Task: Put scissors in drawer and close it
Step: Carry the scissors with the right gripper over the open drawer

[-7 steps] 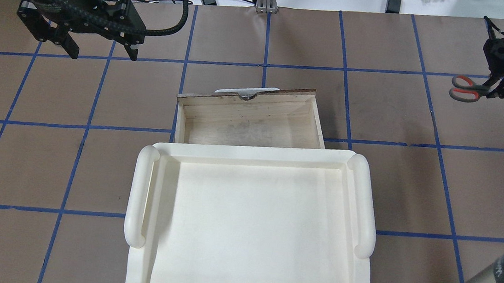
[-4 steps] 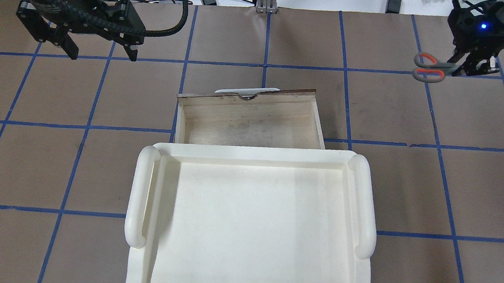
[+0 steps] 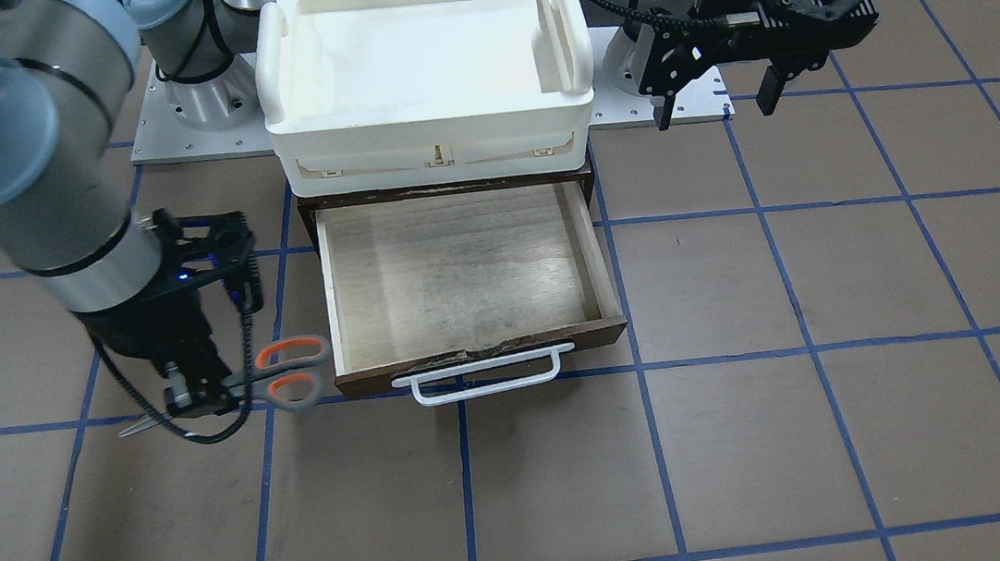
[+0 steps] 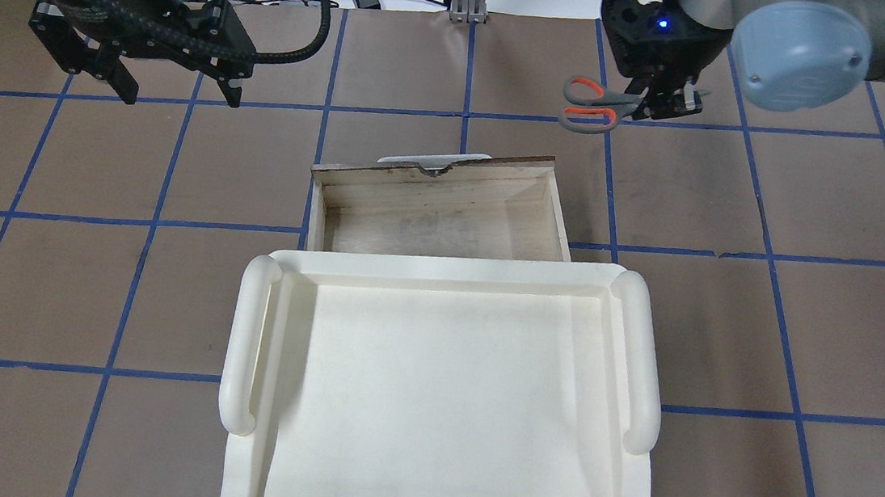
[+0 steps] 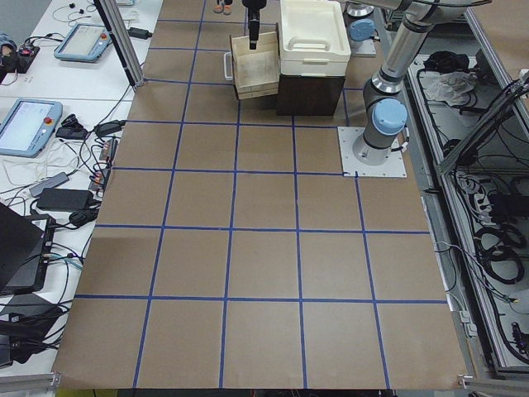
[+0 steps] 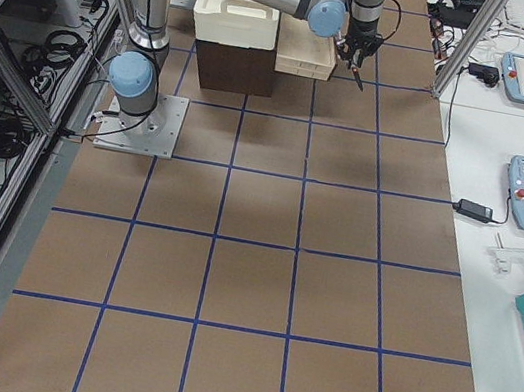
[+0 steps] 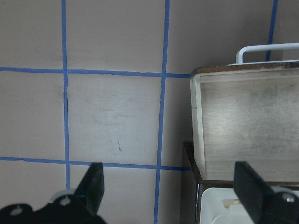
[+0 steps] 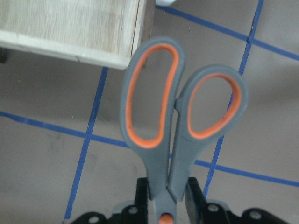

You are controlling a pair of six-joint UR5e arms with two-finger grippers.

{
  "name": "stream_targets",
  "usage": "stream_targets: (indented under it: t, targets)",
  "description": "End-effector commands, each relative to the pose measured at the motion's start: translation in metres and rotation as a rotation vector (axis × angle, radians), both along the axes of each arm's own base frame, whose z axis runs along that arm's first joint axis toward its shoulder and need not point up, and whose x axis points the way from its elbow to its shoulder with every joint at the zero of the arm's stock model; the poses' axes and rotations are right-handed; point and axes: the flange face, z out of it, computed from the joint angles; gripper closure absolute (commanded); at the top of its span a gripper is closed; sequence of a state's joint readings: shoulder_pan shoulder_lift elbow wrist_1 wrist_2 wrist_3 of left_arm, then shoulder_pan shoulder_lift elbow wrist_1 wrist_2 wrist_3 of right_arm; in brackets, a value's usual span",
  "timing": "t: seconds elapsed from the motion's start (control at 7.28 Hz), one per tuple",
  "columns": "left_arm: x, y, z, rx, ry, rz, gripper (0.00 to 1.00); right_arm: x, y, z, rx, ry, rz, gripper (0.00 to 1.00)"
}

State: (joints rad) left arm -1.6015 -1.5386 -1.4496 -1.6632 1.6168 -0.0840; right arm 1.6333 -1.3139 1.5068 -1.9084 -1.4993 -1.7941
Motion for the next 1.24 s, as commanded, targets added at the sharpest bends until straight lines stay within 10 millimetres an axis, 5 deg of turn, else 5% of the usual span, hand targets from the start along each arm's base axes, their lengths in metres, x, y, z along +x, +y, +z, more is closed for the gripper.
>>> stream_targets:
  t: [0.0, 0.55, 1.1]
  targets:
    - [0.0, 0.0, 0.0, 0.001, 0.0, -0.001, 0.0, 0.091, 0.038, -0.006, 0.038, -0.01, 0.025, 1.0]
    - [0.0, 0.0, 0.0, 0.001, -0.002, -0.001, 0.0, 0.193, 0.092, -0.047, 0.154, 0.016, 0.034, 1.0]
    - [0.0, 0.0, 0.0, 0.003, -0.002, -0.001, 0.0, 0.202, 0.1, -0.075, 0.239, 0.048, -0.041, 1.0]
